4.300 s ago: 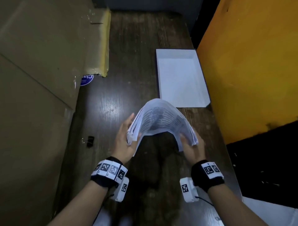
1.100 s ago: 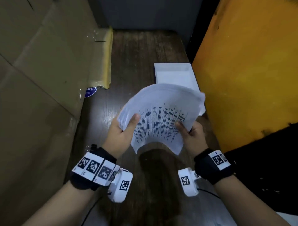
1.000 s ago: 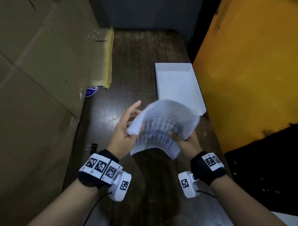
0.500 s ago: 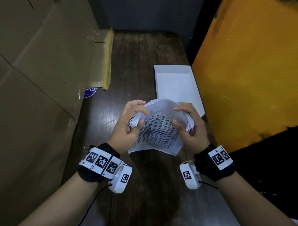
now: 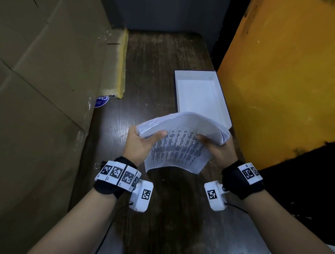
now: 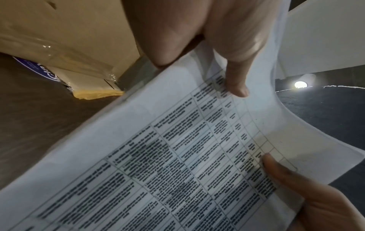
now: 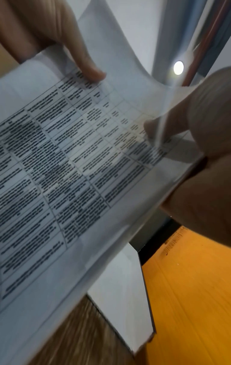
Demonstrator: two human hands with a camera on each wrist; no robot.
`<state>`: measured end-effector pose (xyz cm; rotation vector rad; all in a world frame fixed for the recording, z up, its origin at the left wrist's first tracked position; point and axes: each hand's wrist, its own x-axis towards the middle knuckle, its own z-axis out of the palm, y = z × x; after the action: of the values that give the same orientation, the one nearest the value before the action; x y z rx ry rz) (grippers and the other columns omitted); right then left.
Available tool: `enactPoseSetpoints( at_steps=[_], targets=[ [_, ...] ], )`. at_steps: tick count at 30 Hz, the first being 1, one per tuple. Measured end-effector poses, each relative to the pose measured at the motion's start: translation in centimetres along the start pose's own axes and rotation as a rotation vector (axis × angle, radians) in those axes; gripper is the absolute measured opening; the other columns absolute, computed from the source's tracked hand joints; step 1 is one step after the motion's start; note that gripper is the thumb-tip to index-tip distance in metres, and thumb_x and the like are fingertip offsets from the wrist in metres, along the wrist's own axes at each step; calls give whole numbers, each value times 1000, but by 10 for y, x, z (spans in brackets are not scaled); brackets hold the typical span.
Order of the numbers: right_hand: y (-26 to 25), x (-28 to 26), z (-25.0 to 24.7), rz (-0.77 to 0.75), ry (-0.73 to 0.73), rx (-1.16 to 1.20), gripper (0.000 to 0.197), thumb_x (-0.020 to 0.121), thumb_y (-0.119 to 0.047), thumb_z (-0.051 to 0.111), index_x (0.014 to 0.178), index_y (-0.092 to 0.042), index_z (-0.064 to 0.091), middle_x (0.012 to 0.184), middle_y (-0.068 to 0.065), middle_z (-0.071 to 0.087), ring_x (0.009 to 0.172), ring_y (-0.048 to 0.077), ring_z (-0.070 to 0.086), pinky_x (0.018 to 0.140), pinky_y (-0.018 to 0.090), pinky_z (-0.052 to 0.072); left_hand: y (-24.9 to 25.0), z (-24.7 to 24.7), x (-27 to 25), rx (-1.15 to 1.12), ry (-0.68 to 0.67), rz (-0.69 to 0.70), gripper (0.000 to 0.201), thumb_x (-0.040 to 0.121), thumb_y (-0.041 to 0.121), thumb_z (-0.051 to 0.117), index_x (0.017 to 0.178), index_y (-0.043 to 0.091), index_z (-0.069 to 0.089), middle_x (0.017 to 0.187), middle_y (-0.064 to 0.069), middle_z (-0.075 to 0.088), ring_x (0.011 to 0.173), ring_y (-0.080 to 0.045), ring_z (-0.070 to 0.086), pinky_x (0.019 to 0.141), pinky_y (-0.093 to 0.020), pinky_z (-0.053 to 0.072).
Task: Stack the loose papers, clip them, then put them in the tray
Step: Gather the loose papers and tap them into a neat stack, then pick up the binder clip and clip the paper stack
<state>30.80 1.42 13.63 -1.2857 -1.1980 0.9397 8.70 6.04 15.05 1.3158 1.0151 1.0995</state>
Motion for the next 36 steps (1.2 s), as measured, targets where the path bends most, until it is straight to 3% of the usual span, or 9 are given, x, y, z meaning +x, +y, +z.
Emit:
enactPoseSetpoints(
  at_steps=[8,12,15,20,23,26,29,33,36],
  targets=[
    [-4,4,-2,12,11,50,32,79,13,65,88,-18,64,76,-22,73,74,-4,67,64,14,54,-5,-7,0,-23,36,-31,34,74,1,76,106,9,69,90,6,76,87,-10,73,71,-22,59],
    [13,-4,3,198,57,87,25,79,6,69,99,-8,62,74,-21,75,73,-4,70,60,15,55,-25,-3,-8,44,23,-162,65,60,34,87,115,10,62,101,-1,74,95,-14,72,77,-31,61],
    [11,2,1,203,58,95,25,80,8,67,98,-8,62,75,-22,75,75,-4,70,60,13,55,-18,-3,-4,30,7,-119,38,71,10,79,103,24,65,96,7,72,88,-2,71,77,-26,61],
    [19,1,2,272,48,52,23,80,0,69,90,-20,65,78,-16,77,78,1,72,64,20,59,-27,-2,-8,1,29,-190,54,65,20,83,115,12,62,107,-2,73,100,-12,71,87,-38,58],
    [11,10,2,265,41,7,21,80,-1,71,83,-22,68,75,-11,77,74,3,72,64,21,60,-22,-3,-7,-4,-4,-183,34,75,9,76,99,32,66,89,12,76,86,0,71,75,-24,59],
    [-3,22,5,243,-66,-31,19,81,-1,70,86,-19,72,84,-5,77,81,8,73,69,23,60,-10,-14,-8,42,-17,-173,31,81,14,71,82,46,70,82,15,76,84,-3,72,78,-28,60],
    [2,28,15,311,-206,-48,15,79,-9,75,92,-16,76,100,11,77,98,25,72,86,39,56,-12,-33,-19,95,11,-197,13,83,24,68,93,33,68,96,-2,76,94,-23,72,84,-41,59],
    [35,25,46,549,-368,-96,23,77,-3,75,99,-8,73,104,12,75,100,23,71,97,46,52,-53,-59,-49,82,103,-368,24,76,39,73,93,22,71,94,-4,77,94,-24,73,86,-45,58],
    [67,21,73,686,-474,-185,37,73,-1,79,109,1,69,113,18,72,103,27,70,101,48,49,-96,-73,-71,59,231,-563,12,83,18,69,96,17,69,103,-8,73,100,-26,69,95,-46,53]
  ],
)
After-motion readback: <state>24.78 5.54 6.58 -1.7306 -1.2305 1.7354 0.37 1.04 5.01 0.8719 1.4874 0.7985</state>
